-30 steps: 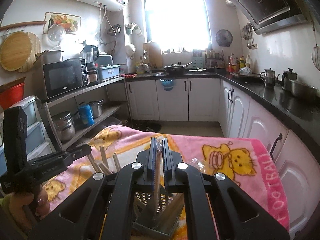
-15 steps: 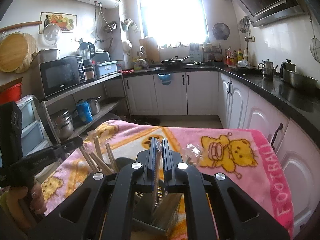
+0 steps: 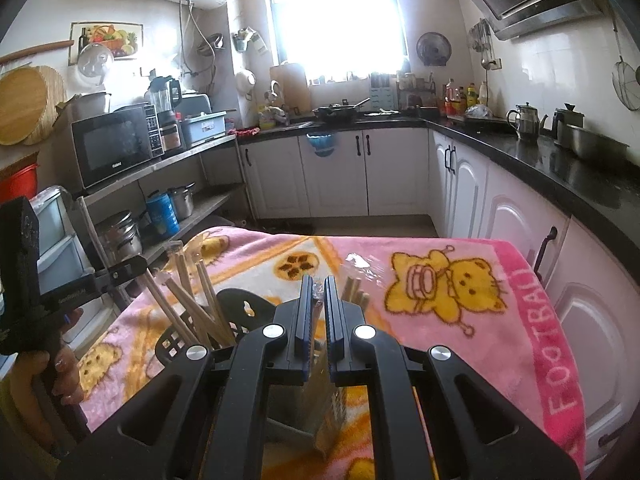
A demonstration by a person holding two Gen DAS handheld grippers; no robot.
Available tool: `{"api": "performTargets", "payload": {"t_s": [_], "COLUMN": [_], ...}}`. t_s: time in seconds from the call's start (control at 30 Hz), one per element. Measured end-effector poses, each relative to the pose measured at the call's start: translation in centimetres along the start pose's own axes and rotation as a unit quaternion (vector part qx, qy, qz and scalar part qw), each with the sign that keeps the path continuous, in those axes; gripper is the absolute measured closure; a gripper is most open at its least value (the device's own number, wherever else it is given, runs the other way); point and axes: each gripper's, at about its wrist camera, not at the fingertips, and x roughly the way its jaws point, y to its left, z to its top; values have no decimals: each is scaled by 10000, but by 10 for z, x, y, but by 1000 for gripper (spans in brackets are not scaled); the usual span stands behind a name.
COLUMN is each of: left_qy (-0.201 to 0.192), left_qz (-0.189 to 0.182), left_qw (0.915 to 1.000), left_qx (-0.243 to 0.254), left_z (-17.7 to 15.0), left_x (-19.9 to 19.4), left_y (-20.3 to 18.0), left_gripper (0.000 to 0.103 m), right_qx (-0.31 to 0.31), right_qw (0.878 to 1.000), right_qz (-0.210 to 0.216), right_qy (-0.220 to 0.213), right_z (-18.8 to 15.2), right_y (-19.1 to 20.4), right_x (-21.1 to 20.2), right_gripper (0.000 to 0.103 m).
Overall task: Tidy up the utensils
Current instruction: 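Lower both chopsticks into caddy slots and open both grippers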
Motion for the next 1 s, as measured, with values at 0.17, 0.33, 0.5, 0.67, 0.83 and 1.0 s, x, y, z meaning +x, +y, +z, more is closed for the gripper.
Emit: {"api": "performTargets", "payload": {"t_s": [0.17,0.33,0.5,0.67,0.83,1.0], "left_qy": [58,90,149,218,269,314], "left_qz": [41,48,96,140,168,177], "left_qw": [10000,9999,9998,9997,9995,9993], "left_qx": [39,27,69,44,58,91], "left_z": [-2,-6,-7,-9,-13,-17], "left_x": [-1,-3,-4,-6,-10,-13], "left_y": [-1,-1,-3,0,1,1], "left_gripper": [101,101,100,94,91,83], "right_qx": [70,70,33,61,77,62], "right_qw": [9999,9999,9999,9998,9997,9997], "right_qz": [47,48,56,36,42,46], "right_qy": [66,98,123,177,238,244], "right_z": [-4,-7,-10,-11,-12,-12], "right_y": [-5,-7,-7,-9,-10,-8], "right_x": [-3,-6,-9,-11,-12,-14], "right_gripper": [96,96,96,92,89,82]}}
